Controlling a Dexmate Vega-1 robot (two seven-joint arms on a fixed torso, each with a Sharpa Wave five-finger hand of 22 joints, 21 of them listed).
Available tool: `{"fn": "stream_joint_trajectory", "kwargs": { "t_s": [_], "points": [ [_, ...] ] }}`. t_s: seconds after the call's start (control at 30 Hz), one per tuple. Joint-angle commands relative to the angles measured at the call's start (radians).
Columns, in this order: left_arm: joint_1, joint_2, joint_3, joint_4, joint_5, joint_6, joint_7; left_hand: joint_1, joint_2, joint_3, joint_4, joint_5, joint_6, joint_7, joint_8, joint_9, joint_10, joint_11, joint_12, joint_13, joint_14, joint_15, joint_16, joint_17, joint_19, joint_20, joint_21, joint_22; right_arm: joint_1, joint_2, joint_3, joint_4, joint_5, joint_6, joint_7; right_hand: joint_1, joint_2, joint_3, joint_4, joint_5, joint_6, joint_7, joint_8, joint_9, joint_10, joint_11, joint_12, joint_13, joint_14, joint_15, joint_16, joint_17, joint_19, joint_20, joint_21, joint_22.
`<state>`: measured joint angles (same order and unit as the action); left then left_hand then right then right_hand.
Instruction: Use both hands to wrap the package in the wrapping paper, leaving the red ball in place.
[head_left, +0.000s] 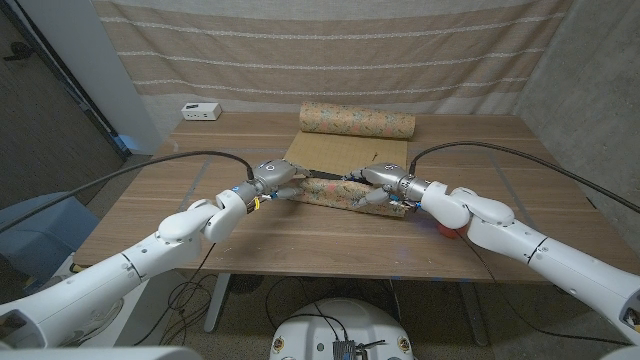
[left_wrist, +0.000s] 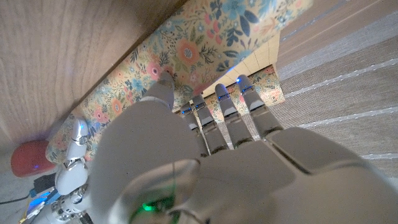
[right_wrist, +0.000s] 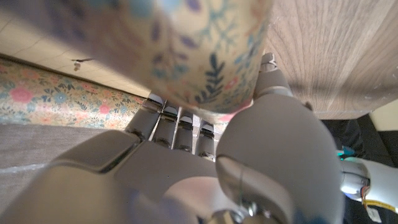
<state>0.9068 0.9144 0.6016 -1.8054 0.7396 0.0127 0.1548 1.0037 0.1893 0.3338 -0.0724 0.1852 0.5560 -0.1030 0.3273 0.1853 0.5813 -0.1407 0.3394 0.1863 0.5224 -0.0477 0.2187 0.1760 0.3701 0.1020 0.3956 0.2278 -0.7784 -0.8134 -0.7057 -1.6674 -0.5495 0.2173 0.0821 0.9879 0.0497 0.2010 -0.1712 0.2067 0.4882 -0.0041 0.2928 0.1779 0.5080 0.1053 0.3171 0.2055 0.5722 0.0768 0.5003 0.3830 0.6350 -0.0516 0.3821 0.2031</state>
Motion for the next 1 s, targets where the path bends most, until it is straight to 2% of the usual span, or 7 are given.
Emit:
{"fn": "stream_joint_trajectory", "kwargs": {
  "t_s": [0.03, 0.23, 0.3, 0.47, 0.67, 0.77, 1.0],
  "points": [
    [-0.032, -0.019, -0.026, 0.049, -0.197, -0.064, -0.054, -0.019, 0.036, 0.071, 0.067, 0.006, 0.024, 0.002, -0.002, 0.011, 0.054, 0.007, 0.007, 0.011, 0.009, -0.100, 0.002, 0.008, 0.008, -0.004, 0.013, 0.009, 0.025, 0.033, 0.026, 0.100, 0.280, 0.021, 0.118, 0.139, 0.134, 0.056, 0.048, -0.001, 0.547, -0.063, 0.012, 0.010, 0.384, -0.147, 0.016, 0.006, 0.314, -0.291, 0.076, 0.011, 0.011, -0.043, 0.009, 0.006],
    [-0.041, -0.022, -0.050, 0.044, -0.277, -0.081, -0.069, -0.088, 0.023, 0.128, 0.173, 0.007, 0.015, 0.016, -0.033, 0.013, 0.006, 0.023, -0.032, 0.012, -0.016, -0.069, -0.015, 0.011, -0.023, 0.016, 0.021, 0.018, 0.067, 0.043, 0.010, 0.134, 0.390, -0.009, 0.241, 0.138, 0.130, 0.054, 0.053, 0.001, 0.550, -0.064, 0.006, 0.011, 0.407, -0.143, 0.023, 0.012, 0.341, -0.292, 0.090, 0.025, 0.003, -0.061, 0.014, 0.009],
    [-0.046, -0.023, -0.060, 0.043, -0.316, -0.089, -0.085, -0.105, 0.020, 0.138, 0.193, 0.006, 0.011, 0.020, -0.041, 0.013, -0.015, 0.035, -0.045, 0.012, -0.025, -0.059, -0.019, 0.011, -0.034, 0.025, 0.020, 0.019, 0.090, 0.049, 0.002, 0.151, 0.441, -0.027, 0.306, 0.140, 0.127, 0.051, 0.053, 0.002, 0.548, -0.062, 0.003, 0.012, 0.418, -0.145, 0.028, 0.016, 0.353, -0.294, 0.100, 0.034, -0.002, -0.064, 0.015, 0.010],
    [-0.066, -0.024, -0.081, 0.046, -0.443, -0.116, -0.160, -0.189, 0.010, 0.174, 0.246, 0.001, 0.000, 0.074, -0.079, 0.014, -0.123, 0.081, -0.105, 0.016, -0.109, 0.005, -0.037, 0.015, -0.113, 0.057, 0.006, 0.019, 0.153, 0.067, -0.025, 0.196, 0.550, -0.089, 0.464, 0.142, 0.130, 0.042, 0.061, 0.007, 0.543, -0.056, -0.012, 0.016, 0.479, -0.132, 0.061, 0.038, 0.397, -0.287, 0.147, 0.087, -0.010, -0.063, 0.027, 0.014],
    [-0.086, -0.032, -0.101, 0.072, -0.594, -0.174, -0.236, -0.295, -0.005, 0.155, 0.257, -0.007, -0.073, 0.087, -0.126, 0.015, -0.189, 0.109, -0.132, 0.020, -0.155, 0.031, -0.034, 0.018, -0.162, 0.073, -0.005, 0.017, 0.221, 0.094, -0.061, 0.258, 0.634, -0.142, 0.601, 0.141, 0.142, 0.035, 0.078, 0.011, 0.535, -0.030, -0.037, 0.022, 0.537, -0.117, 0.111, 0.078, 0.423, -0.276, 0.214, 0.175, -0.016, -0.047, 0.046, 0.022],
    [-0.087, -0.027, -0.104, 0.067, -0.605, -0.182, -0.236, -0.326, -0.012, 0.146, 0.253, -0.008, -0.101, 0.091, -0.137, 0.014, -0.209, 0.123, -0.137, 0.021, -0.164, 0.036, -0.032, 0.018, -0.167, 0.074, -0.005, 0.015, 0.240, 0.106, -0.068, 0.282, 0.677, -0.156, 0.643, 0.143, 0.144, 0.037, 0.085, 0.010, 0.539, -0.016, -0.047, 0.024, 0.567, -0.085, 0.145, 0.104, 0.433, -0.273, 0.250, 0.227, -0.012, -0.030, 0.060, 0.026],
    [-0.074, -0.012, -0.110, 0.045, -0.594, -0.187, -0.220, -0.347, -0.018, 0.141, 0.247, -0.008, -0.114, 0.088, -0.141, 0.014, -0.222, 0.113, -0.140, 0.022, -0.170, 0.038, -0.032, 0.016, -0.169, 0.078, -0.005, 0.014, 0.301, 0.136, -0.102, 0.349, 0.747, -0.201, 0.762, 0.151, 0.151, 0.061, 0.106, 0.003, 0.591, 0.045, -0.057, 0.031, 0.628, -0.037, 0.232, 0.180, 0.473, -0.267, 0.337, 0.356, 0.043, 0.014, 0.115, 0.032]
  ]
}}
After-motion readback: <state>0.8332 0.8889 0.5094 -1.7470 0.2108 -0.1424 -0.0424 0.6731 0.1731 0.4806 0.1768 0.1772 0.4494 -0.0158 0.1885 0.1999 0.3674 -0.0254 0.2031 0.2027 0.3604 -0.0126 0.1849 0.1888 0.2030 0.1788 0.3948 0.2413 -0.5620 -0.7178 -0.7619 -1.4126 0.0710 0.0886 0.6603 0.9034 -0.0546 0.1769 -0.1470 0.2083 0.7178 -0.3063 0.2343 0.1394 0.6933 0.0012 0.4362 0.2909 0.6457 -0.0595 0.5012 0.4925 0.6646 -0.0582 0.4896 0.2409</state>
